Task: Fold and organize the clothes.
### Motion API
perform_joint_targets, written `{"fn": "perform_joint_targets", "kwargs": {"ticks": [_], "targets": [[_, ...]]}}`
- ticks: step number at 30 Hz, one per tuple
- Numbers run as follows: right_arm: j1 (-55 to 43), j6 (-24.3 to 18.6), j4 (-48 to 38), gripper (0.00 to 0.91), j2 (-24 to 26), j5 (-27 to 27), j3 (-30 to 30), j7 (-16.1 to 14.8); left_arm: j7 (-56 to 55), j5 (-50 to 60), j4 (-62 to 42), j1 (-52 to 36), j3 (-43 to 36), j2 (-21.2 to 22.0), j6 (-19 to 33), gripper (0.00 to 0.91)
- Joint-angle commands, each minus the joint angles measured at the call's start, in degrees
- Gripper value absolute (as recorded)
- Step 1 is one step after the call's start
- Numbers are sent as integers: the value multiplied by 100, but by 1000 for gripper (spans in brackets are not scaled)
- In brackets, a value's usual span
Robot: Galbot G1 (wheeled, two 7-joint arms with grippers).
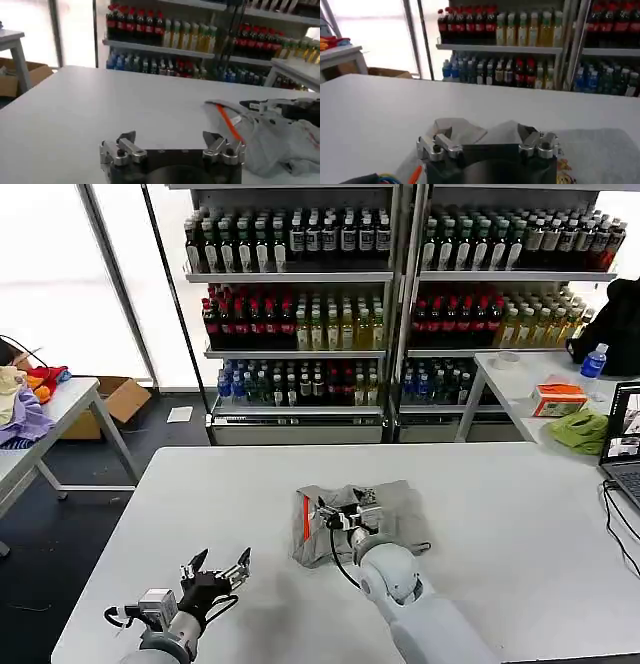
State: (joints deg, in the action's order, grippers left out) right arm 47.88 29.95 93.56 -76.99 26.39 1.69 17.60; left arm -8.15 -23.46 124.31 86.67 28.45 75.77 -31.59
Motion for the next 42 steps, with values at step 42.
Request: {"fn": "perform_joint_targets", "kwargs": {"ticks": [42], "targets": [[3525,-340,2971,907,766,-123,-4056,413,165,325,536,-122,312,9,1146,907]]}}
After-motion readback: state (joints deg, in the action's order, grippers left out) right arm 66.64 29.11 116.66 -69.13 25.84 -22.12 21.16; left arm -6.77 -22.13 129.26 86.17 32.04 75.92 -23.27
